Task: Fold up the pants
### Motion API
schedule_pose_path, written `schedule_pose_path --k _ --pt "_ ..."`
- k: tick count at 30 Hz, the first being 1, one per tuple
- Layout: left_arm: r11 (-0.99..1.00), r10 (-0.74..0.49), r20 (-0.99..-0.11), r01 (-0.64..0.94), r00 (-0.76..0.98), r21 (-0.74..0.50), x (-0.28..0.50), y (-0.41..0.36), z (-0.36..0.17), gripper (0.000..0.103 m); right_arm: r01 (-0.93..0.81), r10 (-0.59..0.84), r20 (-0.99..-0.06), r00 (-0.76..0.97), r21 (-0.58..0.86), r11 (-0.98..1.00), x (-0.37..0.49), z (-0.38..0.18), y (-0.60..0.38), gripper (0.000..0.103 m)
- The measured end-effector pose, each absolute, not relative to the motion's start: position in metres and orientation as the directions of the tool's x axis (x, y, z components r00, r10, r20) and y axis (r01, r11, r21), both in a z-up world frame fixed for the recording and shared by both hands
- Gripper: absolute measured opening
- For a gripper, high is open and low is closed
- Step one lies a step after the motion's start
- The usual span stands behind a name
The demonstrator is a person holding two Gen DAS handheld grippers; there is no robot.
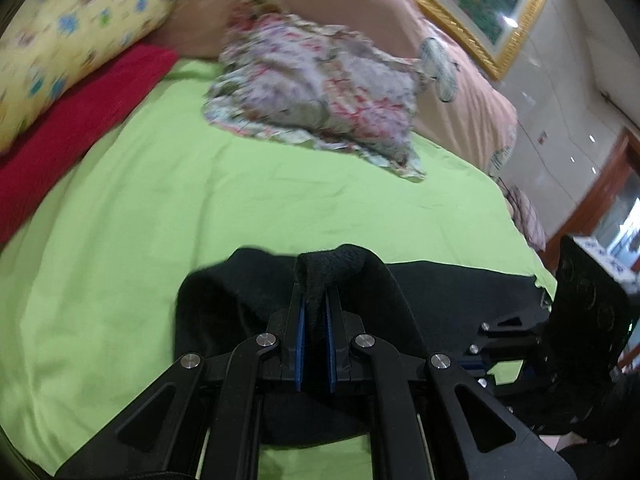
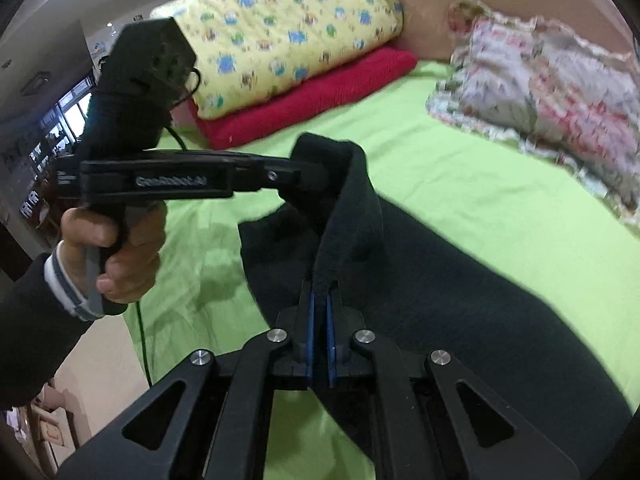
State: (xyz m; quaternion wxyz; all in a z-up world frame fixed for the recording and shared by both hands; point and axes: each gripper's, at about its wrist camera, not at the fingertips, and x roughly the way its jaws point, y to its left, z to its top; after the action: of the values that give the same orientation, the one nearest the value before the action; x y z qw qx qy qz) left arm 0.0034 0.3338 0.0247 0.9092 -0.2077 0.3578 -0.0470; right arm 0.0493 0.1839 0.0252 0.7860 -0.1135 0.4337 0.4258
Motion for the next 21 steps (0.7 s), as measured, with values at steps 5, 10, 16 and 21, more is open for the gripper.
schedule_pose_path --k 5,10,16,21 --pt "0.868 -0.218 -0.613 -0.137 0.759 -0.478 -0.009 0.352 0.006 0.012 -0.756 0.557 -0.793 0.246 0.203 0.622 0.050 0.007 0.190 0.015" --pt "0.853 -0.156 -0.625 -0.215 0.765 -0.475 -0.026 0.353 0.001 0.017 -0.764 0.611 -0.766 0.201 0.268 0.587 0.043 0.007 0.191 0.039" --pt "0.818 -0.086 -0.632 -0.307 0.770 -0.486 -0.058 0.349 0.007 0.040 -0.748 0.668 -0.731 0.141 0.363 0.555 0.038 0.007 0.187 0.039" --pt "0.784 -0.080 -0.616 -0.332 0.783 -0.524 -0.077 0.342 0.013 0.055 -0.717 0.685 -0.706 0.178 0.384 0.582 0.031 0.021 0.156 0.039"
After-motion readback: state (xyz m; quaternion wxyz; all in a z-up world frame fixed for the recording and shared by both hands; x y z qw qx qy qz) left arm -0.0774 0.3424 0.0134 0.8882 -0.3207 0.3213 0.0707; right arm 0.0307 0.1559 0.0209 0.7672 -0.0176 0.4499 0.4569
